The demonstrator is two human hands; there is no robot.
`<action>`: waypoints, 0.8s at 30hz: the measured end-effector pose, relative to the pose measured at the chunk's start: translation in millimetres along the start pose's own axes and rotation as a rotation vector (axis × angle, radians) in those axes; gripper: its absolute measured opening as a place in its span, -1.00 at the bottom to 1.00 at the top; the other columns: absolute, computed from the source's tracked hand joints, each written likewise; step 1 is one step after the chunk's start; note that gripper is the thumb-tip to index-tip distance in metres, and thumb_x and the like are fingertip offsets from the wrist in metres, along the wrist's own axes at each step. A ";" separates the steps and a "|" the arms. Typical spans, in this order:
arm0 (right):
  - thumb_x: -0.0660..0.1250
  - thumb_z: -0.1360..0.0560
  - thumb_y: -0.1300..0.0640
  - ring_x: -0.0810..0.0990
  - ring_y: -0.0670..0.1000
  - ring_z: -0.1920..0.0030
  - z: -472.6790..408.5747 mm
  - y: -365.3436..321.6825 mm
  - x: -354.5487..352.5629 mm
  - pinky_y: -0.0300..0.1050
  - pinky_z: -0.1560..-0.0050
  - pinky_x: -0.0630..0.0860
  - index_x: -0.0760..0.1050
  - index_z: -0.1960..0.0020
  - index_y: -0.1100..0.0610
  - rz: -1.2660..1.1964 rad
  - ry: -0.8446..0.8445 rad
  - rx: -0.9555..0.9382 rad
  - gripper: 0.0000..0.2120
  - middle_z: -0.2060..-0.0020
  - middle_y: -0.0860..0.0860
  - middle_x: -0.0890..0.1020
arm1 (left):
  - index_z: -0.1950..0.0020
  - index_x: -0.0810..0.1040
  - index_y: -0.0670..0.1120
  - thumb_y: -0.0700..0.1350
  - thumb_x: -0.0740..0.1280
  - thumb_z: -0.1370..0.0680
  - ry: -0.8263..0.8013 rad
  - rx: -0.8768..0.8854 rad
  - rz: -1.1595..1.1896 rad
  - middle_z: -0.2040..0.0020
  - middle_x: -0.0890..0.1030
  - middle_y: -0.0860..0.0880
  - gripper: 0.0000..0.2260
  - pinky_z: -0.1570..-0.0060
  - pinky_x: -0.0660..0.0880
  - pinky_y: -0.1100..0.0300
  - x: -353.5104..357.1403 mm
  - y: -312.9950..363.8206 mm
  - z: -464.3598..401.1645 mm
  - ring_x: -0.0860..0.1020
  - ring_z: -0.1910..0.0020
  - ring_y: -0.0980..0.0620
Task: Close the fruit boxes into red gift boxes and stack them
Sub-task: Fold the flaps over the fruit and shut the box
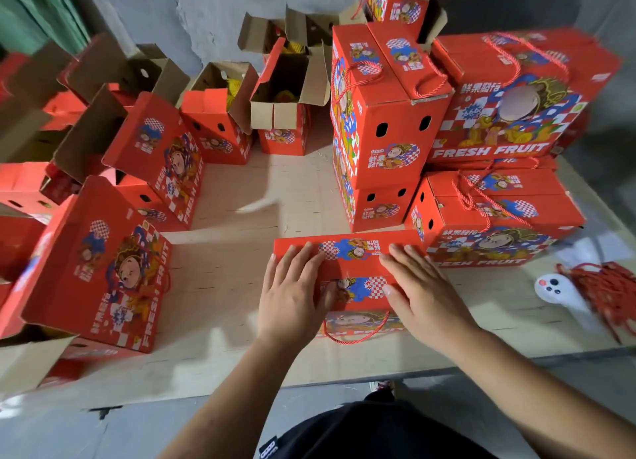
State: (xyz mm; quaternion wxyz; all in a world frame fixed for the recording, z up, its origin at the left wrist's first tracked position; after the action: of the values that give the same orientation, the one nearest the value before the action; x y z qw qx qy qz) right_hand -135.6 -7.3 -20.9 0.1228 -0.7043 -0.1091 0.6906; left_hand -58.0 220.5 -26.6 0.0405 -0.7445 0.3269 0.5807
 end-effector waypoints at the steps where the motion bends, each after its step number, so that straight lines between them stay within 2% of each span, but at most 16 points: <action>1: -0.10 -0.68 -0.25 -0.06 -0.03 -0.67 -7.1 2.7 -4.2 -0.03 -0.64 -0.16 0.15 -0.67 -0.07 -0.001 -0.039 -0.002 -0.39 -0.65 -0.12 0.02 | -0.50 0.50 0.00 0.26 0.18 -0.60 -0.038 -0.007 -0.004 -0.54 0.46 0.01 -0.45 -0.63 0.01 -0.08 -1.7 -1.6 -6.7 0.35 -0.56 -0.10; 3: -0.05 -0.69 -0.24 -0.08 0.00 -0.67 -21.5 6.9 -10.6 -0.09 -0.60 -0.25 0.07 -0.68 -0.11 0.020 -0.109 -0.022 -0.41 -0.66 -0.11 -0.03 | -0.51 0.48 0.00 0.36 0.15 -0.57 -0.127 0.005 -0.029 -0.55 0.44 0.00 -0.35 -0.63 0.00 -0.10 -5.3 -4.9 -20.0 0.34 -0.56 -0.09; 5: 0.13 -0.68 -0.19 0.00 0.07 -0.67 -35.1 7.6 -22.8 -0.01 -0.62 -0.12 0.12 -0.67 -0.07 0.031 -0.102 -0.025 -0.40 -0.68 -0.02 0.03 | -0.47 0.51 0.00 0.42 0.20 -0.54 -0.156 0.026 -0.033 -0.53 0.48 -0.01 -0.32 -0.62 0.04 -0.13 -10.9 -7.7 -33.0 0.40 -0.53 -0.08; 6: 0.25 -0.65 -0.15 0.09 0.12 -0.65 -40.5 6.8 -33.5 0.07 -0.61 0.02 0.22 -0.64 -0.01 0.015 -0.032 -0.009 -0.39 -0.67 0.04 0.11 | -0.44 0.54 0.00 0.41 0.28 -0.53 -0.129 0.031 -0.031 -0.49 0.51 -0.01 -0.36 -0.61 0.08 -0.13 -15.7 -9.0 -39.8 0.44 -0.49 -0.07; 8: 0.43 -0.58 -0.04 0.36 0.23 -0.45 -41.6 -1.3 -59.4 0.12 -0.45 0.33 0.49 -0.42 0.14 -0.024 0.320 -0.011 -0.52 -0.47 0.17 0.38 | -0.35 0.58 0.03 0.28 0.39 -0.53 0.013 0.024 -0.033 -0.39 0.59 0.03 -0.50 -0.53 0.21 -0.11 -29.3 -12.1 -53.3 0.51 -0.38 -0.03; 9: 0.43 -0.57 0.01 0.44 0.22 -0.27 -35.9 -7.9 -67.5 0.09 -0.29 0.44 0.55 -0.26 0.18 -0.036 0.518 -0.043 -0.65 -0.28 0.17 0.45 | -0.32 0.59 0.05 0.22 0.41 -0.52 0.082 0.001 -0.017 -0.34 0.61 0.06 -0.57 -0.46 0.28 -0.08 -36.0 -14.8 -58.6 0.52 -0.32 -0.02; 10: 0.40 -0.57 0.01 0.46 0.19 -0.13 -28.0 -15.9 -68.4 0.08 -0.15 0.46 0.55 -0.16 0.18 -0.026 0.618 -0.081 -0.73 -0.14 0.12 0.46 | -0.30 0.60 0.06 0.16 0.42 -0.53 0.107 -0.036 0.019 -0.29 0.63 0.08 -0.62 -0.37 0.35 -0.05 -40.6 -18.2 -63.1 0.53 -0.27 -0.02; 11: 0.37 -0.56 -0.03 0.45 0.15 -0.07 -19.9 -24.8 -60.3 0.09 -0.08 0.45 0.54 -0.16 0.16 -0.002 0.588 -0.117 -0.71 -0.09 0.08 0.46 | -0.28 0.60 0.07 0.11 0.43 -0.55 0.077 -0.083 0.069 -0.25 0.65 0.09 -0.67 -0.26 0.42 -0.01 -42.7 -22.2 -67.5 0.56 -0.23 -0.03; 12: 0.34 -0.55 -0.11 0.42 0.13 -0.09 -12.8 -32.3 -45.0 0.11 -0.10 0.45 0.50 -0.27 0.11 0.019 0.450 -0.114 -0.60 -0.14 0.05 0.46 | -0.28 0.62 0.09 0.07 0.43 -0.57 0.014 -0.132 0.108 -0.21 0.67 0.09 -0.71 -0.15 0.48 0.02 -42.6 -25.9 -71.2 0.59 -0.20 -0.06; 13: 0.32 -0.53 -0.21 0.38 0.10 -0.19 -5.4 -36.1 -24.9 0.13 -0.19 0.44 0.38 -0.46 0.04 0.045 0.248 -0.058 -0.41 -0.28 0.01 0.41 | -0.26 0.64 0.12 0.05 0.42 -0.58 -0.055 -0.167 0.121 -0.18 0.69 0.09 -0.75 -0.07 0.51 0.04 -41.1 -28.8 -74.3 0.61 -0.18 -0.09; 14: 0.31 -0.51 -0.29 0.28 0.09 -0.32 3.2 -36.8 -5.3 0.14 -0.32 0.39 0.15 -0.61 -0.06 0.086 0.062 0.015 -0.23 -0.45 -0.04 0.28 | -0.22 0.66 0.15 0.06 0.40 -0.60 -0.112 -0.188 0.108 -0.14 0.70 0.09 -0.79 -0.01 0.54 0.05 -40.1 -31.2 -76.9 0.63 -0.14 -0.11; 15: 0.32 -0.50 -0.32 0.16 0.09 -0.43 8.9 -34.7 8.4 0.14 -0.42 0.31 -0.07 -0.65 -0.14 0.133 -0.044 0.054 -0.11 -0.56 -0.09 0.12 | -0.18 0.68 0.17 0.09 0.38 -0.61 -0.153 -0.198 0.082 -0.09 0.71 0.08 -0.82 0.03 0.56 0.04 -40.6 -32.4 -79.2 0.64 -0.10 -0.14; 17: 0.41 -0.50 -0.24 0.05 0.10 -0.51 4.2 -28.9 12.5 0.15 -0.48 0.22 -0.23 -0.64 -0.22 0.160 -0.062 0.030 -0.01 -0.63 -0.12 -0.01 | -0.14 0.69 0.19 0.14 0.34 -0.63 -0.206 -0.204 0.033 -0.02 0.72 0.04 -0.83 0.09 0.57 0.04 -45.3 -31.3 -84.2 0.64 -0.03 -0.20; 20: 0.54 -0.42 -0.15 0.10 0.13 -0.53 -18.8 -21.9 -5.0 0.17 -0.41 0.22 -0.14 -0.65 -0.22 0.234 -0.059 -0.066 0.07 -0.61 -0.10 0.12 | -0.05 0.69 0.08 0.10 0.31 -0.63 -0.279 -0.249 -0.057 0.08 0.69 -0.07 -0.81 0.16 0.51 0.05 -59.0 -32.7 -82.1 0.63 0.05 -0.27; 22: 0.54 -0.43 0.04 0.12 0.18 -0.54 -30.1 -17.8 -17.8 0.22 -0.40 0.25 -0.01 -0.65 -0.19 0.274 0.001 -0.065 0.00 -0.60 -0.06 0.16 | 0.09 0.63 -0.04 0.04 0.30 -0.62 -0.373 -0.358 -0.017 0.19 0.66 -0.10 -0.79 0.15 0.58 0.02 -74.0 -43.8 -67.8 0.63 0.14 -0.25; 24: 0.42 -0.51 0.20 0.18 0.26 -0.51 -38.3 -13.2 -32.7 0.27 -0.41 0.31 0.13 -0.64 -0.12 0.166 0.197 0.067 -0.19 -0.61 0.01 0.16 | 0.09 0.58 -0.04 -0.09 0.27 -0.64 -0.546 -0.466 0.223 0.23 0.69 -0.11 -0.85 0.15 0.65 -0.02 -87.0 -52.6 -39.5 0.68 0.19 -0.23</action>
State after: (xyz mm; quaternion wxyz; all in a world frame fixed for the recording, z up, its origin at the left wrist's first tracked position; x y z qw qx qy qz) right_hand -97.8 -6.2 15.0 0.0986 -0.7708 -0.0148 0.6292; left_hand -6.6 282.6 46.8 -0.1077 -0.5114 0.2422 0.8174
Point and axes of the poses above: each hand's wrist, its own z-axis away from the middle knuckle, its own x-axis out of the palm, y = z × x, the point moved 4 cm from there along -z, towards the middle knuckle
